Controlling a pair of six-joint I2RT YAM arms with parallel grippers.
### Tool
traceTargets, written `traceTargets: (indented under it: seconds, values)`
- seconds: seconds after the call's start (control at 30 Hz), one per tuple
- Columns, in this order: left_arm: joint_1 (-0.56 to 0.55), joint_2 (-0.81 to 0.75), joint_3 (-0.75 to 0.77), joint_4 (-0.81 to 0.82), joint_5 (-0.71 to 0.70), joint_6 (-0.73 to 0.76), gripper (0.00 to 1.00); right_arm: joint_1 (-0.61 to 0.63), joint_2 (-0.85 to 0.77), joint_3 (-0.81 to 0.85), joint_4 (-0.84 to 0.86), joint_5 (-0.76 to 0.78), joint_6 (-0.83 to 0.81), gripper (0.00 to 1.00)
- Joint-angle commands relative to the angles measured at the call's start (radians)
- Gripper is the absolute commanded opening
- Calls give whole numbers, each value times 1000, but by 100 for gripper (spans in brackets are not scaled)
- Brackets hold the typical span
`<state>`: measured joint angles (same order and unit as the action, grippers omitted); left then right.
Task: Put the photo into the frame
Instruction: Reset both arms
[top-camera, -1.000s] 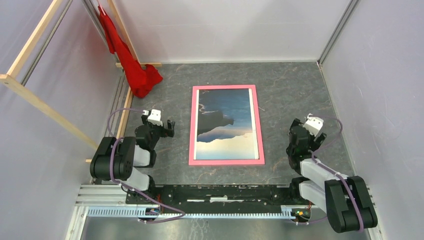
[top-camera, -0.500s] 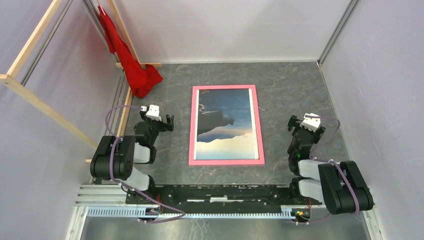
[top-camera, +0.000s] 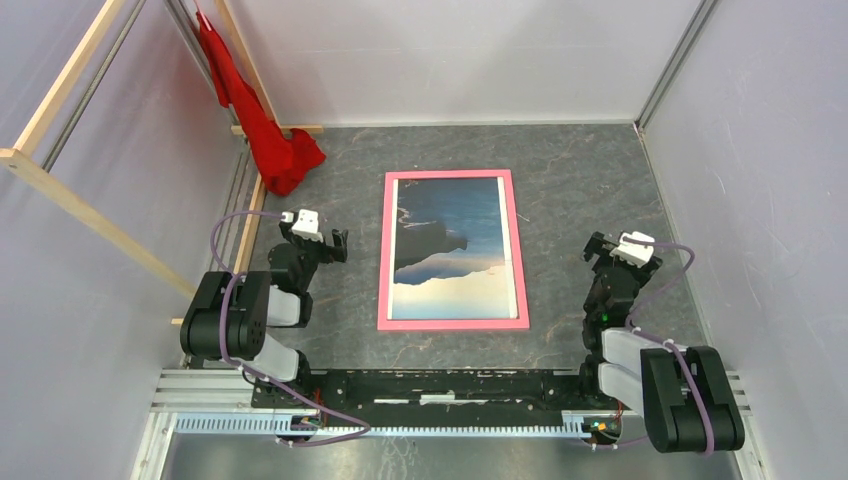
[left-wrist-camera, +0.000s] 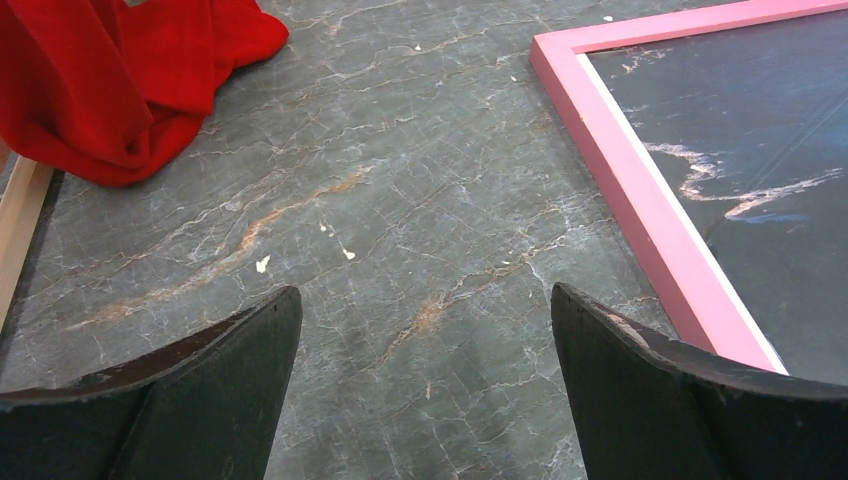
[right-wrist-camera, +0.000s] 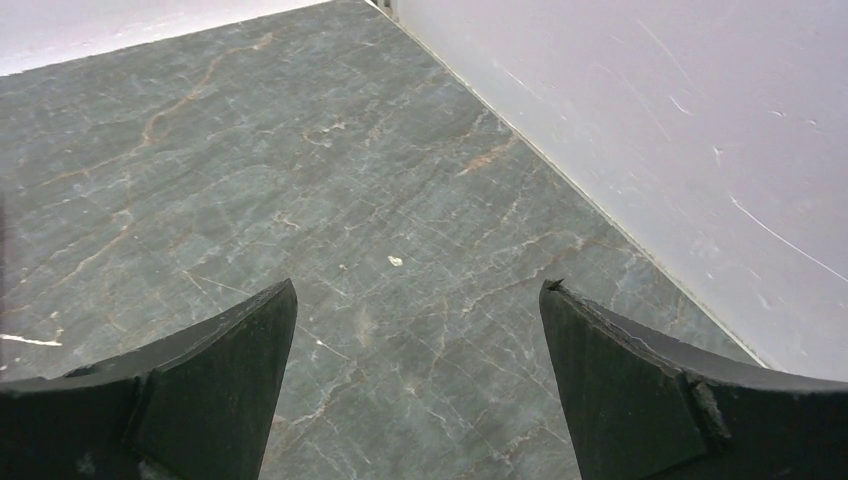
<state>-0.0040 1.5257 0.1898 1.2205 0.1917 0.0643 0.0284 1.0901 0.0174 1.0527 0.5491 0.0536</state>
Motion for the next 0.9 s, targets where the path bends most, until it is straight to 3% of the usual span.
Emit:
traceTargets:
  seconds: [0.0,0.2,0.27,0.3,0.4,0.87]
  values:
    - [2,3,10,33,-13,-32,100,-2,47,-134,145,-47,-24,98]
    - [2,6,13,30,-12,-32,100,43,195,-82,215,-81,-120,98]
    - [2,7,14,28,-12,-32,100,97,271,-85,297,-118,-207,98]
    - [2,6,14,29,-12,-32,100,117,309,-127,450,-97,-226,98]
    - [2,7,14,28,-13,-32,100,117,281,-86,316,-93,-208,98]
    - [2,18,29,13,-5,-32,100,117,285,-101,354,-86,-213,98]
